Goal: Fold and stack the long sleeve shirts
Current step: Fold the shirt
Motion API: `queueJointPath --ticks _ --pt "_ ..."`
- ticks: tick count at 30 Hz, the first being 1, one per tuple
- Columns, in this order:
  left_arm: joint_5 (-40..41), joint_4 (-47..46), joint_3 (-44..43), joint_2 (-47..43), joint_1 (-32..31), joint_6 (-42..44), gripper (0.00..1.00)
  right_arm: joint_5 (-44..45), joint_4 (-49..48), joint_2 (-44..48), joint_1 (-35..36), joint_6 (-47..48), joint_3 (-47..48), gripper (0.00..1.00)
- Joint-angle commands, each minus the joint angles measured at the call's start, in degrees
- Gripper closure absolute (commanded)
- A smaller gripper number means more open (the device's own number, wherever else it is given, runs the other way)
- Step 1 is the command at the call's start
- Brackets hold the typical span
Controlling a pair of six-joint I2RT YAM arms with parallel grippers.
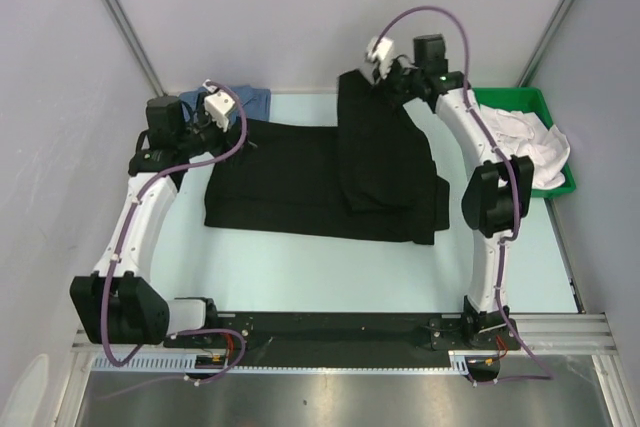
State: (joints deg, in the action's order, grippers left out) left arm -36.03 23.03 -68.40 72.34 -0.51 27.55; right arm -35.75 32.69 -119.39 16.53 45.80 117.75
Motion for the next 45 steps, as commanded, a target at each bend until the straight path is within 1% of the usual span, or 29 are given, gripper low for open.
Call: queueJointPath --ticks 1,3,4,8,11,14,18,21,22,23,25,26,28,29,30,31,32,34,35,37,40,41,45 --pt "-1.50 -3.16 -3.32 1.31 -0.10 -2.15 0.01 0.68 -20.70 -1.89 -3.25 -29.86 1.07 1.00" --pt "-0.97 -3.51 -3.23 1.84 -0.10 -2.24 0.01 -0.80 -23.45 -4.09 -4.05 -32.61 2.73 1.00" --pt "-0.88 -3.60 -3.32 2.37 -0.10 -2.33 0.01 -1.16 -27.20 -4.61 -4.58 -35.31 2.83 1.00" --pt "-0.27 -3.60 -3.14 3.51 -0.19 -3.29 0.01 -2.92 -37.15 -7.60 -4.76 -39.02 4.06 1.00" --pt "-0.09 -3.60 -2.79 3.86 -0.10 -4.17 0.01 -4.15 -41.38 -10.50 -4.58 -39.65 6.96 1.00" --pt "0.34 -3.69 -1.65 3.60 -0.10 -4.61 0.01 -5.39 -46.30 -12.26 -4.58 -38.77 7.58 1.00" --pt "1.75 -3.25 -0.68 3.78 0.07 -7.15 0.00 -7.93 -44.65 -13.15 -3.97 -36.49 8.81 1.00" --pt "2.71 -3.25 0.02 3.86 0.07 -11.01 0.01 -7.15 -39.56 -11.13 -2.66 -33.16 5.48 1.00" --pt "3.16 -3.16 0.02 3.95 0.07 -12.33 0.01 -6.36 -38.76 -9.21 -2.39 -32.28 3.90 1.00" --pt "3.51 -2.90 0.20 4.13 0.16 -15.13 0.00 -4.26 -37.97 -7.97 -2.04 -31.31 0.32 1.00" --pt "4.12 -2.37 0.29 4.57 0.25 -17.26 0.01 -1.36 -34.90 -5.51 -0.37 -27.71 -3.39 1.00" --pt "4.39 -2.02 0.46 4.48 0.25 -19.44 0.01 1.53 -33.93 -2.71 0.33 -26.39 -6.89 1.00" --pt "4.83 -1.85 0.81 4.48 0.34 -21.13 0.01 5.58 -33.65 0.37 2.70 -23.84 -11.65 1.00" --pt "4.74 -1.50 1.16 4.48 0.34 -22.35 0.00 7.60 -33.83 2.83 3.41 -23.48 -13.58 1.00" --pt "4.66 -1.41 1.34 4.57 0.34 -23.06 0.01 8.23 -33.92 4.24 3.94 -23.48 -17.35 1.00" --pt "4.05 -1.32 1.69 4.92 0.34 -23.76 0.01 8.85 -33.83 5.30 5.51 -23.48 -18.77 1.00" --pt "3.52 -1.06 1.95 5.09 1.99 -25.42 0.01 10.85 -33.74 6.36 6.22 -23.22 -20.44 1.00" --pt "1.59 -1.05 2.57 6.06 3.06 -27.19 0.00 13.59 -33.92 8.82 9.55 -23.04 -24.66 1.00" --pt "0.97 -0.88 2.75 6.50 3.76 -30.16 0.01 15.51 -34.00 9.61 10.87 -22.78 -25.90 1.00" --pt "0.26 -0.88 3.27 7.46 4.64 -31.94 0.01 18.07 -34.71 10.50 14.38 -22.95 -29.40 1.00" --pt "-0.79 -1.05 4.59 7.91 6.22 -34.58 0.01 25.79 -35.67 9.80 18.08 -23.39 -31.70 1.00" --pt "-0.88 -1.05 4.94 8.08 6.92 -35.54 0.01 27.21 -36.20 9.36 20.27 -24.00 -31.97 1.00" --pt "-1.23 -0.62 7.58 7.91 9.30 -36.95 0.01 33.36 -37.43 6.29 25.47 -26.72 -31.71 1.00"
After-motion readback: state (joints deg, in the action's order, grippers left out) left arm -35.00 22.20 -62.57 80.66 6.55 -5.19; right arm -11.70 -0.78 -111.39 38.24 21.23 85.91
